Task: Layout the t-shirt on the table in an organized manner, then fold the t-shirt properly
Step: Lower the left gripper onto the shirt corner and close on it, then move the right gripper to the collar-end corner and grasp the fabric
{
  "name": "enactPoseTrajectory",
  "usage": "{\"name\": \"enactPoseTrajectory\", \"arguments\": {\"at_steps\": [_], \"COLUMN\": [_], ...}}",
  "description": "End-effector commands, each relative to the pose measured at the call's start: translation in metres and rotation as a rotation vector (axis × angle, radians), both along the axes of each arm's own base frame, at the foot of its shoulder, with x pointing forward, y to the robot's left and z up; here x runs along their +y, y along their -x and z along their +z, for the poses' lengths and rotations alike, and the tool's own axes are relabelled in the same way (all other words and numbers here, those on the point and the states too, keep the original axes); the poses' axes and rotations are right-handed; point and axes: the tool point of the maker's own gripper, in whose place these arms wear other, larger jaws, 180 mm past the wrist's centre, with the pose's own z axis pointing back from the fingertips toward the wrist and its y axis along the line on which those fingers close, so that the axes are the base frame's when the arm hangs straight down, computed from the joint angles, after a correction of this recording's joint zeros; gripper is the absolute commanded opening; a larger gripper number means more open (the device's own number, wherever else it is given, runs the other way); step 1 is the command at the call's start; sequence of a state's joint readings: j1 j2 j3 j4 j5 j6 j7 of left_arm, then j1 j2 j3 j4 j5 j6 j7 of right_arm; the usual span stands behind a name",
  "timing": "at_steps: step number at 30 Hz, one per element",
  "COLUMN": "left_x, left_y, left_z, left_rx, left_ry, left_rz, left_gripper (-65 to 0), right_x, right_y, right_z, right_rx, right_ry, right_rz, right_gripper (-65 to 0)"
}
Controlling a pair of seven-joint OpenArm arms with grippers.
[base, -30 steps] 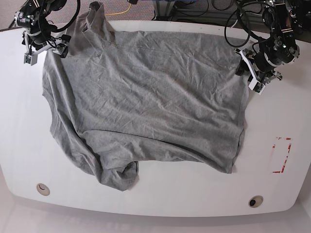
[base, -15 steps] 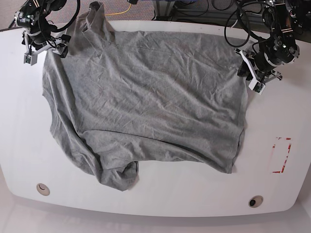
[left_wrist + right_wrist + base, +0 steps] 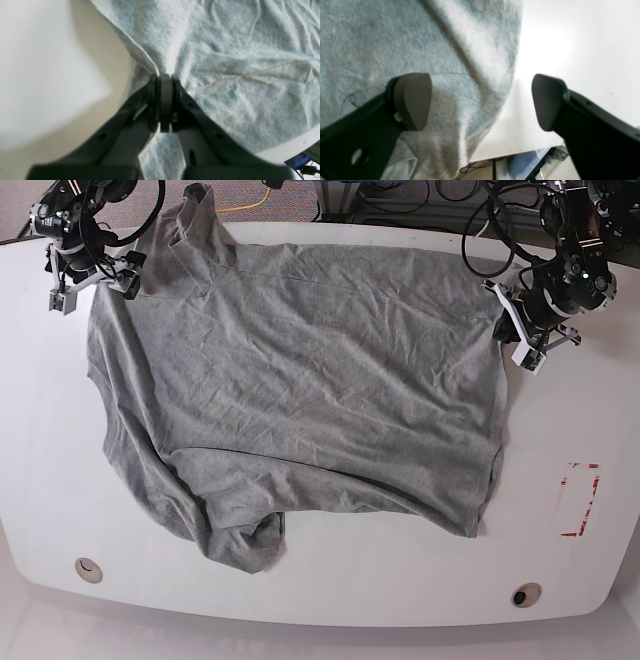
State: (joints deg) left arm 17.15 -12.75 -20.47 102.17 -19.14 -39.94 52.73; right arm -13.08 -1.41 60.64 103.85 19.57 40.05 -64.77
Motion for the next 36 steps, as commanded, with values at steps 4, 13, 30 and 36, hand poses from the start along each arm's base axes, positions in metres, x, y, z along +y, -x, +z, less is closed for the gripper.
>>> {"name": "enactPoseTrajectory", "arguments": {"at_steps": [4, 13, 30, 36], "left_x": [-0.004, -0.017, -0.019, -0.017], "left_y": [-0.016, -0.029, -0.031, -0.031], "left_z": [0.028, 0.043, 0.054, 0.054], "left_rx": [-0.097, -0.152, -0.186, -0.184], "left_ry": [-0.013, -0.01, -0.02, -0.024], "left_rz": [-0.029, -0.065, -0.073, -0.073], "left_gripper": [-65.0, -65.0, -65.0, -65.0], "right_x": [-0.011, -0.019, -0.075, -0.086], "right_y": [-0.009, -0.025, -0.031, -0.016], "right_z": [0.02, 0.048, 0.052, 0.034], "right_rx": [-0.048, -0.108, -0.106, -0.048], "right_ry": [0.059, 0.137, 0.133, 0.072], "right_rz": [0.011, 0.028, -0.085, -0.128], "right_gripper": [-5.1, -5.1, -4.3, -4.3]}}
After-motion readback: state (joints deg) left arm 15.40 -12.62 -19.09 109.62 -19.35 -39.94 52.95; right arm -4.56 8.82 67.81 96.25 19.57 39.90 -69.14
